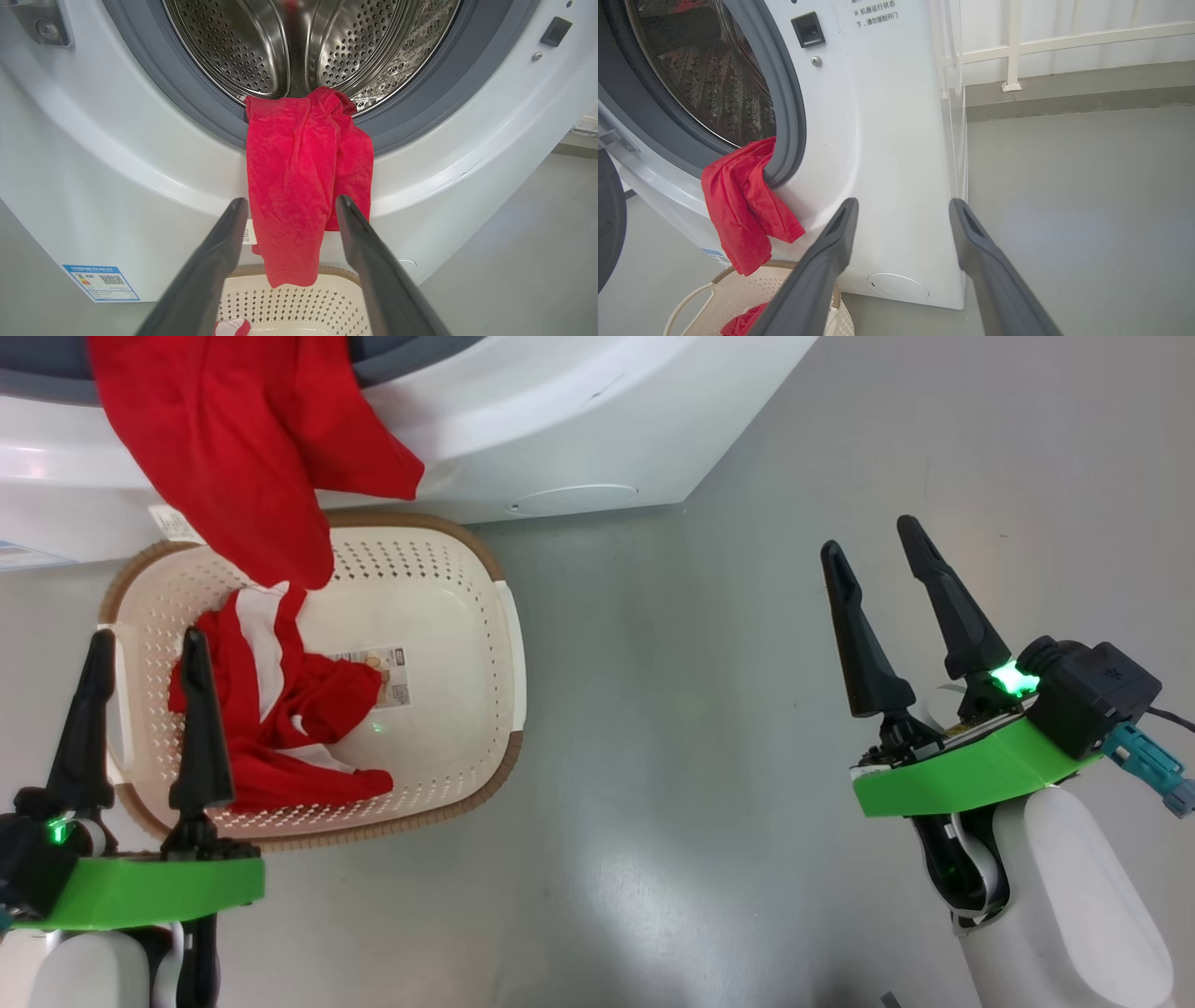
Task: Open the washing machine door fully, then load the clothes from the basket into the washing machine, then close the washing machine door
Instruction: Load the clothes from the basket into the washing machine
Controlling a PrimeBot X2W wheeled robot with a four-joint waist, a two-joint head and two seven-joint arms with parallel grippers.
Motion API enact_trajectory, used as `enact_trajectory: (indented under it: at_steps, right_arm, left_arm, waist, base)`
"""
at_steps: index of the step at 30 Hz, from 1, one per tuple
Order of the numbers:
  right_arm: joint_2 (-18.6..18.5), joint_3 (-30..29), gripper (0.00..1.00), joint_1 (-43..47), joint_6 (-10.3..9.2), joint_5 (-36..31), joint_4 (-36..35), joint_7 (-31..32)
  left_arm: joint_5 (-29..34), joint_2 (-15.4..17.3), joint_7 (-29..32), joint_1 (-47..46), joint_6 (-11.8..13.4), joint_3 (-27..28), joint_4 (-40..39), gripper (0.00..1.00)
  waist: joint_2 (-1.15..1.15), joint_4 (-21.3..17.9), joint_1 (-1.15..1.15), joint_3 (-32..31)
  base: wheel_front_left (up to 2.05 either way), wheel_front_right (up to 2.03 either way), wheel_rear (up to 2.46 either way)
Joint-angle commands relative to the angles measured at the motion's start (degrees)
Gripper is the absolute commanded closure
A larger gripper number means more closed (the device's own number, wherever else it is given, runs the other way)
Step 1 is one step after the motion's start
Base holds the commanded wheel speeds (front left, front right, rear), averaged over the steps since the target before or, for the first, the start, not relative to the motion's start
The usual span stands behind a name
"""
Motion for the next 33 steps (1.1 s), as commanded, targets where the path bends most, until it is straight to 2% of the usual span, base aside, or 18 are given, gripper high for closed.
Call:
enact_trajectory:
  at_steps: [1, 10, 16, 24, 28, 33]
  right_arm:
    - [-0.1, 1.2, 0.0, 1.4, 0.09, 0.2, -1.4, -0.3]
    - [-0.1, 1.1, 0.0, 1.5, 0.09, 0.1, -1.5, -0.3]
    - [0.1, 1.1, 0.0, 1.2, 0.09, 0.1, -1.5, -0.3]
    - [0.4, 1.5, 0.0, 0.7, 0.09, 0.0, -1.2, -0.3]
    - [0.5, 1.6, 0.0, 0.6, 0.09, 0.1, -1.2, -0.3]
    - [0.7, 1.8, 0.0, 0.4, 0.09, 0.2, -1.3, -0.3]
  left_arm:
    - [0.7, 0.7, -0.5, -0.2, -0.4, 2.2, -0.9, 0.0]
    - [1.3, 0.5, -0.5, -0.5, -0.6, 2.6, -0.2, 0.0]
    - [0.1, 1.5, -0.5, -2.7, -0.6, 0.7, 3.1, 0.0]
    - [-3.9, 5.0, 0.1, -10.4, -0.6, -3.6, 14.1, 0.0]
    - [-6.5, 5.8, 0.9, -15.5, -0.7, -5.8, 20.2, 0.0]
    - [-7.0, 7.1, 1.9, -22.6, -0.7, -8.9, 28.0, 0.0]
  waist:
    - [0.0, 0.0, 0.0, 0.0]
    - [0.0, -0.3, 0.0, 0.0]
    - [0.0, -0.3, 0.0, 0.5]
    - [0.0, -0.9, 0.0, 0.7]
    - [0.0, -1.4, 0.0, 0.8]
    - [0.0, -1.9, 0.0, 1.4]
  base:
    - [0.0, 0.0, 0.0]
    - [0.0, 0.0, 0.0]
    - [0.0, 0.0, 0.0]
    - [0.0, 0.0, 0.0]
    - [0.0, 0.0, 0.0]
    - [0.0, 0.0, 0.0]
